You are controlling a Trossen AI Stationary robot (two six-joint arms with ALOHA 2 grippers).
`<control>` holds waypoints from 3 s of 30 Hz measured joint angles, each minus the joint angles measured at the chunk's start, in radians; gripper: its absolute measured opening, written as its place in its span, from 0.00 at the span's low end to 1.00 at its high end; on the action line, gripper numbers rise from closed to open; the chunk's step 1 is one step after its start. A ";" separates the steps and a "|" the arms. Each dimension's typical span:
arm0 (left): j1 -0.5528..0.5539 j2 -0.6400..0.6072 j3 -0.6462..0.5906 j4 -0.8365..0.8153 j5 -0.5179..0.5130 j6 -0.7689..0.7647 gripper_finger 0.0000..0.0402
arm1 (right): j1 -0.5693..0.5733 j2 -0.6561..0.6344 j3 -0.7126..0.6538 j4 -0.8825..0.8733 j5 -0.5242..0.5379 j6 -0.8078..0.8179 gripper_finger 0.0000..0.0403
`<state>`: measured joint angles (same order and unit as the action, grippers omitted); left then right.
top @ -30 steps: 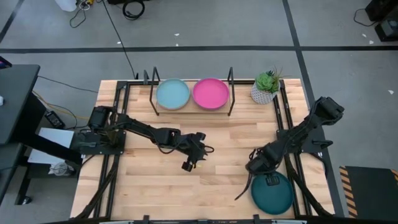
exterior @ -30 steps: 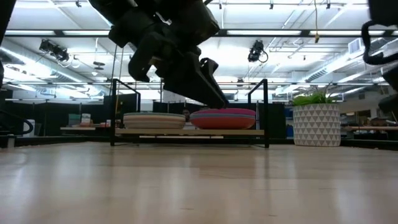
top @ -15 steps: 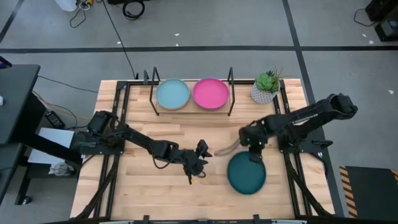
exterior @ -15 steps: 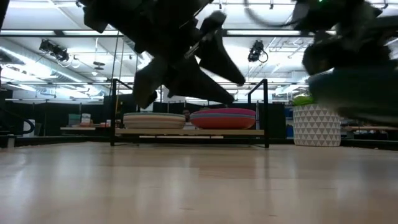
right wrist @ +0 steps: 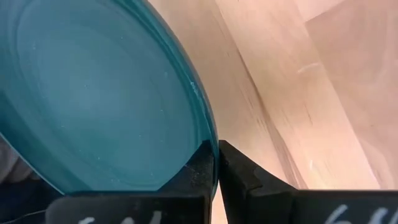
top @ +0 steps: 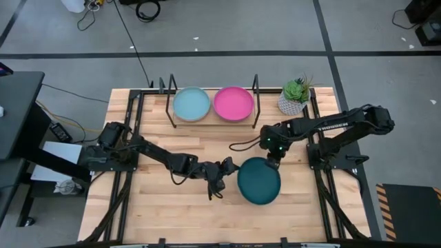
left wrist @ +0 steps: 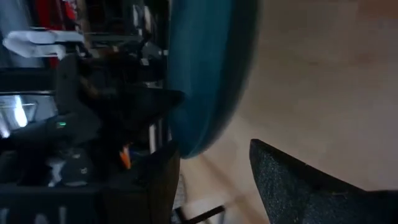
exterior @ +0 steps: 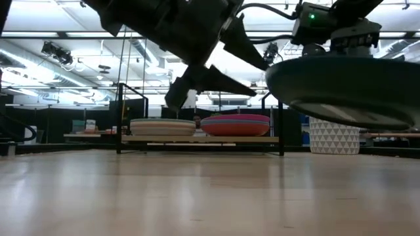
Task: Place and stack plates onto a shelf
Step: Stack the dark blue plate on top of the pink plate on the shelf
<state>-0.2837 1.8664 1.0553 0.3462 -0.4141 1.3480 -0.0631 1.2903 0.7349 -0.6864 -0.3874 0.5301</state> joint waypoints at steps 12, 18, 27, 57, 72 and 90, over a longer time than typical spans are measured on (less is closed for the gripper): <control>0.030 0.000 0.000 0.008 0.024 0.281 0.50 | -0.012 0.000 0.000 0.093 0.024 0.029 0.05; 0.029 0.000 0.000 0.008 0.085 0.348 0.47 | -0.046 0.000 0.000 0.115 0.028 -0.003 0.05; 0.028 0.000 -0.001 -0.007 0.125 0.339 0.28 | -0.081 0.000 0.000 0.155 0.091 -0.115 0.06; 0.131 -0.276 0.000 -0.375 0.060 -0.213 0.10 | -0.085 -0.452 0.055 0.084 0.449 -0.167 0.37; 0.491 -0.194 0.000 -0.313 0.103 -0.207 0.10 | 0.093 -0.457 0.036 0.092 0.585 -0.141 0.37; 0.603 -0.082 0.084 -0.266 0.247 -0.223 0.43 | 0.182 -0.437 0.008 0.096 0.604 -0.050 0.37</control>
<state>0.3195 1.7840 1.1390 0.0800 -0.1669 1.1255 0.1188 0.8536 0.7433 -0.5906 0.2165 0.4801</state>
